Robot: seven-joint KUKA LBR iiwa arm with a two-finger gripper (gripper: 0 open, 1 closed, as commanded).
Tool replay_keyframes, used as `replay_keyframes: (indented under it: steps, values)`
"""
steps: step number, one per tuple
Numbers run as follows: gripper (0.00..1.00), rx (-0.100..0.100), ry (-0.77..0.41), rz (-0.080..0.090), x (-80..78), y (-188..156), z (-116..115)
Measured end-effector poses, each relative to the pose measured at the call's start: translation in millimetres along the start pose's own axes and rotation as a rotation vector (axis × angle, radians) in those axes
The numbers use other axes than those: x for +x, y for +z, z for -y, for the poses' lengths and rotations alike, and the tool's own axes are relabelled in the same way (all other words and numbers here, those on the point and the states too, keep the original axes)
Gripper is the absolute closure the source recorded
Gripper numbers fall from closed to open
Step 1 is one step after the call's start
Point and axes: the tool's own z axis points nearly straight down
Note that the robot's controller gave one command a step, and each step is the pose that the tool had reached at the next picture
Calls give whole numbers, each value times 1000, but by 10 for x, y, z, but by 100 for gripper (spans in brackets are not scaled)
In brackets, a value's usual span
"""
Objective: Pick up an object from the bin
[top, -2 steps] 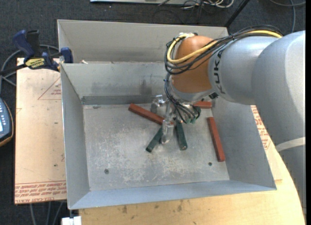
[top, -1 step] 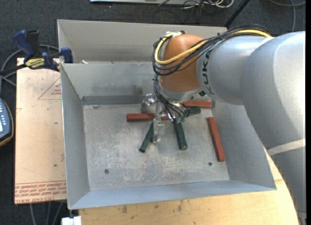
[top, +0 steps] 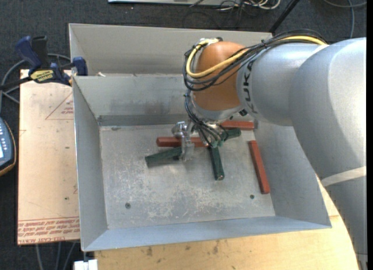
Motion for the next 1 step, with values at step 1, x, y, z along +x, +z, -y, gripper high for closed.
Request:
replay_keyframes:
  steps: [1]
  values:
    - [100,3,-591,6,154,-1350,442]
